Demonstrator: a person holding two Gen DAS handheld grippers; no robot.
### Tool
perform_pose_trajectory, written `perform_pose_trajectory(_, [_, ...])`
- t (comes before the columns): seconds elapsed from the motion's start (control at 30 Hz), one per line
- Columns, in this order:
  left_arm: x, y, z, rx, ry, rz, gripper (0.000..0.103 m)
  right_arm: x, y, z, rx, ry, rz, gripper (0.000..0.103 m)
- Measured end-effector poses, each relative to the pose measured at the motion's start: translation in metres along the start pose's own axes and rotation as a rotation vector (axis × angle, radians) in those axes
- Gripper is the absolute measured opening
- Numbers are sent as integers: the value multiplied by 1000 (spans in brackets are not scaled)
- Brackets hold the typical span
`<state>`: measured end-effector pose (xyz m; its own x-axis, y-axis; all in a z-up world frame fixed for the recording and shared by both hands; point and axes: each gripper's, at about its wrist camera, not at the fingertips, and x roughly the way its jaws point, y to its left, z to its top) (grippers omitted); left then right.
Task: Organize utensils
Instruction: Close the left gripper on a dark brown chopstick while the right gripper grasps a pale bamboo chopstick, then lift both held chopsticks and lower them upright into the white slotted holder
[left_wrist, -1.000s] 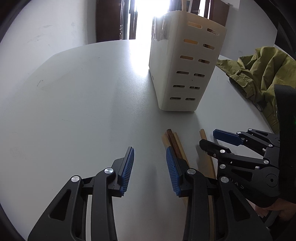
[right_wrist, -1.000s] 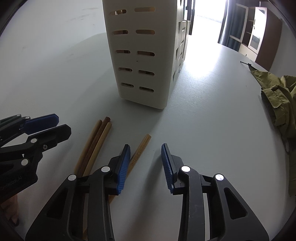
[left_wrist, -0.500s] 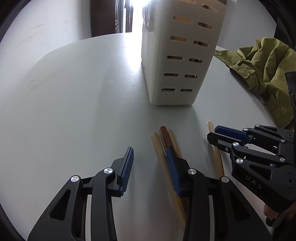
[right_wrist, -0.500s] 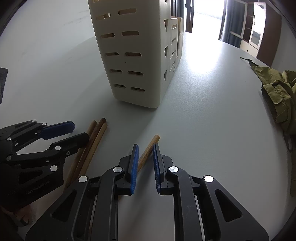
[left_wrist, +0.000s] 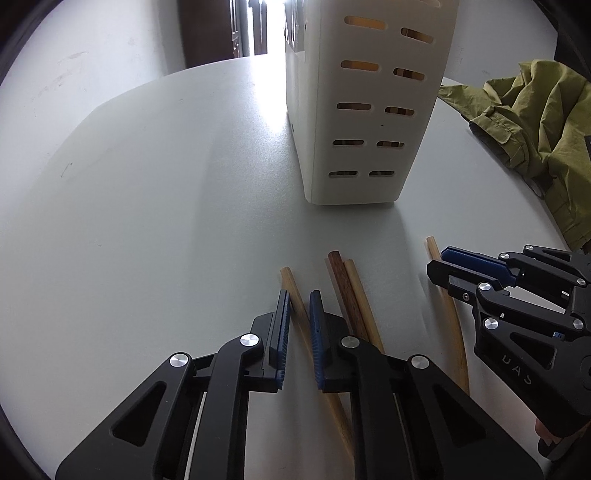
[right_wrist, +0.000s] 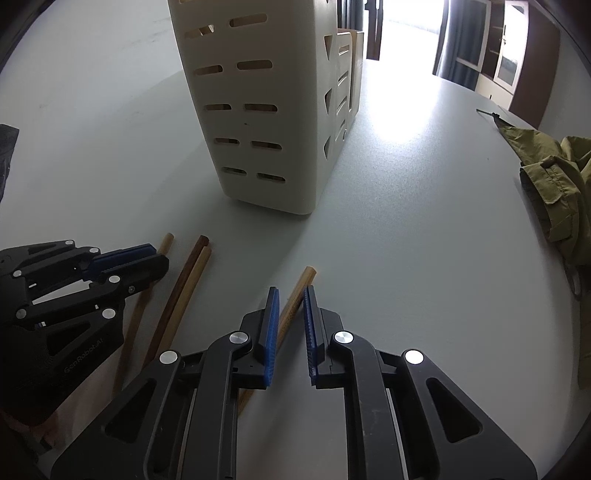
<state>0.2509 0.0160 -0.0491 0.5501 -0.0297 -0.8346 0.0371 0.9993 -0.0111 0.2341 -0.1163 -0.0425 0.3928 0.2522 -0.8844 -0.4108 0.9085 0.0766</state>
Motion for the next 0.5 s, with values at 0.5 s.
perform_pose_trajectory(0.5, [-31,6,7,0,-70,0,6,-20,2,8,3,-54,54,8])
